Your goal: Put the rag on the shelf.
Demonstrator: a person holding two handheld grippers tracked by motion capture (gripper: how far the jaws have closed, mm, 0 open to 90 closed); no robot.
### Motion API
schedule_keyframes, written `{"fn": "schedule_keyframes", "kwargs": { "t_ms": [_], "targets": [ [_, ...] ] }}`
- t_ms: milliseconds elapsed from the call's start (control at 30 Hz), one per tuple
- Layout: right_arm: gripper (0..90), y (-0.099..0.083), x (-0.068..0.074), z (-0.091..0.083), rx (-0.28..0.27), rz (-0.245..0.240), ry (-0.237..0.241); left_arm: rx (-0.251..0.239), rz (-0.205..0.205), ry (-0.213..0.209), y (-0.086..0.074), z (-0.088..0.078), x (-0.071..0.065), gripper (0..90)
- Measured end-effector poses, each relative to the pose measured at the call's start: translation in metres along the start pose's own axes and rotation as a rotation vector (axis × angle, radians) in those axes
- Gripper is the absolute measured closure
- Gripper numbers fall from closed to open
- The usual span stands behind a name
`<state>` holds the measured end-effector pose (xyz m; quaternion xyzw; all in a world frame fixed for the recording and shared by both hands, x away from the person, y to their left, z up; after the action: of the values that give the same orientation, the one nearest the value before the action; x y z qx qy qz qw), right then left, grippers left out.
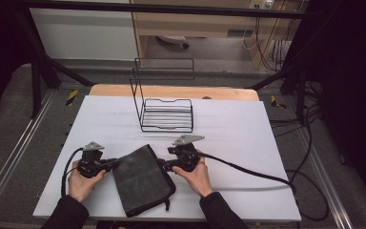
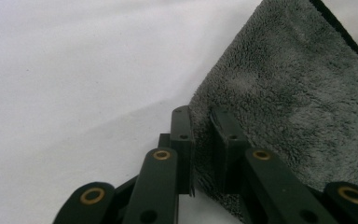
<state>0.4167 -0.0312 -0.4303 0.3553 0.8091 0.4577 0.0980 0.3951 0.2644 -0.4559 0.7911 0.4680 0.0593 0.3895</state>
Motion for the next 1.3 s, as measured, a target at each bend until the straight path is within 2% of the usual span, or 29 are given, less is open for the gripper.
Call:
{"fn": "schedule_keyframes", "kwargs": {
  "t_ms": [33,67,133,167,200,233,267,300,433,467,500,567,600,633,700,800,833,933,1000,1100,1133,1167,1200,1233,1300],
  "targets": [
    [35.0,0.000,0.000,0.000,0.000,0.000,0.000,-0.002,0.000,0.001,-0.001,0.000,0.000,79.6],
    [36.0,0.010,-0.003,0.018,0.009,-0.013,-0.008,-0.004,0.001,0.003,-0.001,0.000,-0.001,79.4],
    [38.7,0.017,-0.007,0.036,0.034,-0.016,-0.003,-0.007,0.012,0.008,-0.002,0.000,-0.001,79.2],
    [38.7,0.017,-0.007,0.036,0.034,-0.016,-0.003,-0.007,0.014,0.008,-0.002,0.000,-0.001,79.2],
    [41.4,0.021,-0.009,0.053,0.058,-0.015,0.007,-0.008,0.013,0.007,-0.002,0.001,-0.001,79.2],
    [42.4,0.022,-0.011,0.061,0.068,-0.021,0.010,-0.008,0.012,0.005,-0.002,0.001,-0.001,79.1],
    [42.4,0.022,-0.011,0.061,0.068,-0.021,0.010,-0.008,0.012,0.005,-0.002,0.001,-0.001,79.1],
    [44.7,0.021,-0.013,0.073,0.092,-0.014,0.023,-0.008,0.014,0.005,-0.002,0.001,-0.001,79.1],
    [48.3,0.018,-0.013,0.084,0.113,-0.029,0.044,-0.008,0.011,0.000,-0.002,0.001,0.000,79.1],
    [52.4,0.016,-0.013,0.086,0.129,-0.006,0.063,-0.007,0.011,-0.001,-0.002,0.001,0.000,79.2],
    [52.4,0.016,-0.013,0.086,0.129,-0.006,0.063,-0.007,0.011,-0.001,-0.002,0.001,0.000,79.2],
    [62.2,0.015,-0.012,0.087,0.149,0.025,0.098,-0.008,0.007,0.000,-0.002,0.001,0.000,79.1],
    [62.2,0.015,-0.012,0.087,0.149,0.025,0.098,-0.008,0.005,0.000,-0.002,0.001,0.000,79.1],
    [67.2,0.014,-0.012,0.086,0.158,0.038,0.110,-0.006,0.004,-0.002,-0.002,0.000,0.000,79.0],
    [70.7,0.014,-0.012,0.086,0.163,0.046,0.115,-0.009,-0.001,-0.002,-0.001,0.000,0.000,78.9],
    [79.4,0.015,-0.010,0.083,0.157,0.033,0.109,-0.021,-0.003,0.001,-0.001,0.000,0.000,77.1],
    [80.5,0.015,-0.009,0.082,0.144,0.024,0.101,-0.027,-0.003,0.003,-0.001,-0.001,0.000,75.7],
    [81.5,0.011,-0.009,0.071,0.089,0.066,0.061,-0.056,-0.010,0.015,0.000,-0.002,0.000,62.0],
    [81.6,0.008,-0.010,0.064,0.079,0.079,0.016,-0.098,-0.013,0.011,0.002,-0.005,-0.001,57.5],
    [81.6,0.005,-0.013,0.057,0.072,0.096,-0.020,-0.122,-0.012,0.005,0.003,-0.007,-0.003,53.0],
    [81.6,0.002,-0.015,0.049,0.066,0.120,-0.051,-0.125,-0.009,-0.003,0.004,-0.008,-0.004,49.3],
    [81.6,0.002,-0.015,0.049,0.066,0.120,-0.051,-0.131,-0.008,-0.005,0.004,-0.008,-0.005,49.3],
    [81.5,-0.001,-0.016,0.041,0.062,0.129,-0.098,-0.129,-0.004,-0.010,0.004,-0.008,-0.007,47.6],
    [81.5,-0.001,-0.016,0.041,0.062,0.129,-0.098,-0.127,0.003,-0.016,0.005,-0.008,-0.009,47.6],
    [81.5,-0.004,-0.017,0.033,0.061,0.145,-0.137,-0.121,0.013,-0.018,0.005,-0.006,-0.012,45.8]
  ]
}}
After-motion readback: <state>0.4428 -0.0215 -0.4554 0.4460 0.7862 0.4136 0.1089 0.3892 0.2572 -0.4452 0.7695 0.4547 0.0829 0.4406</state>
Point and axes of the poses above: each handheld gripper's, and its own axes: z roughly forward along the jaws, y roughly out of its top, x roughly to its left, the point moved 2 cm from there along z, roughly forward along the jaws, and after that the axes turned 5 degrees about -y, right-handed, at the moved point
